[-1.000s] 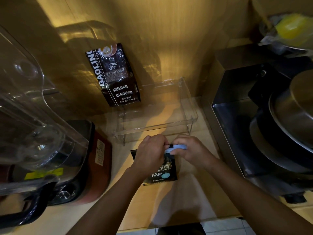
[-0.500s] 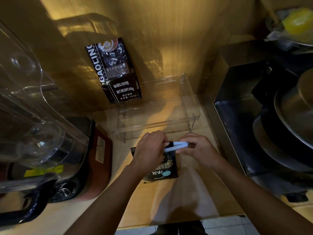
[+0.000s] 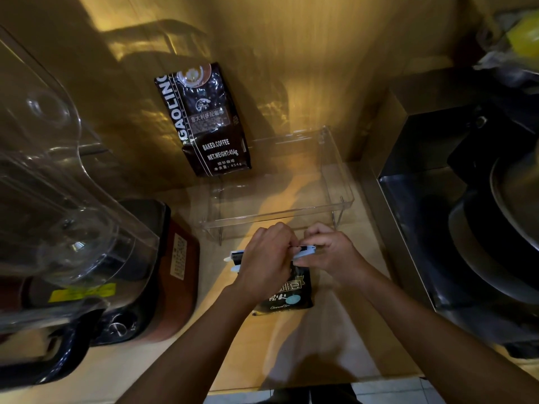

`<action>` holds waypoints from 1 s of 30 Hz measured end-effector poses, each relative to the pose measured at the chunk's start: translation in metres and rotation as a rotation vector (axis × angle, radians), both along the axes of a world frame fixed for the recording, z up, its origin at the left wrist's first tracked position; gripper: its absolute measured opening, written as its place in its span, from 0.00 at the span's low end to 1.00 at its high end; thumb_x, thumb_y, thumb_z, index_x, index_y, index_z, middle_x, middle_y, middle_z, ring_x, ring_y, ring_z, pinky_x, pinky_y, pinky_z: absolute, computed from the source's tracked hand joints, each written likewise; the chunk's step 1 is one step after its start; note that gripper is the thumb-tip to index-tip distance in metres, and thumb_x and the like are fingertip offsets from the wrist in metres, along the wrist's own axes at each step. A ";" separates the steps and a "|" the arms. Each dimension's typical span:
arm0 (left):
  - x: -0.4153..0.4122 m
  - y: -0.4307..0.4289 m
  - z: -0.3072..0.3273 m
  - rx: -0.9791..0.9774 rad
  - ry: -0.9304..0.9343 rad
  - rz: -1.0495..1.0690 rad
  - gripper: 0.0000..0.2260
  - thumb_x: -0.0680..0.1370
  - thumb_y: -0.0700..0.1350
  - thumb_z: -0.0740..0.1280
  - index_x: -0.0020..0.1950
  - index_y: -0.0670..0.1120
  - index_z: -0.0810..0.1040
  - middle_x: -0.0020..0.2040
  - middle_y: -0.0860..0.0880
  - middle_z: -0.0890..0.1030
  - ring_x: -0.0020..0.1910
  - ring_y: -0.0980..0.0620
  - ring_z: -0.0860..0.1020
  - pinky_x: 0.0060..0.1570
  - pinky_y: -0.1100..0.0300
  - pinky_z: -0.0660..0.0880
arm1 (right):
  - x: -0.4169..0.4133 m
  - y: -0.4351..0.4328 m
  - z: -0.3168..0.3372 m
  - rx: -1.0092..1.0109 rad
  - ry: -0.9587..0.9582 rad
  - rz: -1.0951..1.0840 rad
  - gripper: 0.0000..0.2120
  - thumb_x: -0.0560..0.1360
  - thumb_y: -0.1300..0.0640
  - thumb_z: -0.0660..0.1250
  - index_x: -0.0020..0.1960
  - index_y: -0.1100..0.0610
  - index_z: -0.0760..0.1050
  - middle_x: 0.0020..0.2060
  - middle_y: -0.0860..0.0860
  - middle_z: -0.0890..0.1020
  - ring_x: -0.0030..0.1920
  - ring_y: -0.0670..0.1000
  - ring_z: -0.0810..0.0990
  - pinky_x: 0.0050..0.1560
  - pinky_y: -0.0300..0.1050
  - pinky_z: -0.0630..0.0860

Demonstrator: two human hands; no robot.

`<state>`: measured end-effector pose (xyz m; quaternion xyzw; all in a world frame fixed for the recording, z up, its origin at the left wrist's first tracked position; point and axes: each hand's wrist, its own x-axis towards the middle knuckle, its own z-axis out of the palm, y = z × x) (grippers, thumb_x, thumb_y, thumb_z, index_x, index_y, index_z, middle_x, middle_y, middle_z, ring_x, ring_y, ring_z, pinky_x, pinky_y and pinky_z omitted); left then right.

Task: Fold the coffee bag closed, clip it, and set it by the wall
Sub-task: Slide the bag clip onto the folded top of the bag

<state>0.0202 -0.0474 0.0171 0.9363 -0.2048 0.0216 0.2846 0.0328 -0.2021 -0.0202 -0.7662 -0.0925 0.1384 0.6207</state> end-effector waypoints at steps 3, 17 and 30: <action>0.000 -0.002 -0.001 -0.022 0.021 0.027 0.06 0.71 0.35 0.65 0.40 0.45 0.72 0.40 0.46 0.77 0.37 0.50 0.70 0.37 0.62 0.55 | 0.001 0.002 -0.004 -0.010 -0.004 -0.017 0.10 0.61 0.66 0.75 0.42 0.61 0.81 0.43 0.46 0.75 0.45 0.42 0.75 0.46 0.35 0.72; 0.010 0.023 0.000 0.034 0.113 -0.060 0.10 0.71 0.50 0.70 0.50 0.51 0.74 0.48 0.53 0.79 0.46 0.56 0.72 0.46 0.61 0.61 | -0.003 0.001 -0.009 -0.007 -0.029 -0.083 0.07 0.61 0.65 0.75 0.38 0.58 0.81 0.37 0.54 0.81 0.39 0.53 0.80 0.40 0.51 0.76; 0.007 0.034 0.005 -0.055 0.158 -0.004 0.02 0.74 0.38 0.66 0.41 0.43 0.77 0.42 0.45 0.80 0.44 0.47 0.75 0.47 0.47 0.72 | -0.002 0.003 -0.005 -0.050 -0.066 -0.040 0.07 0.62 0.65 0.75 0.38 0.65 0.79 0.39 0.64 0.80 0.41 0.59 0.78 0.37 0.48 0.75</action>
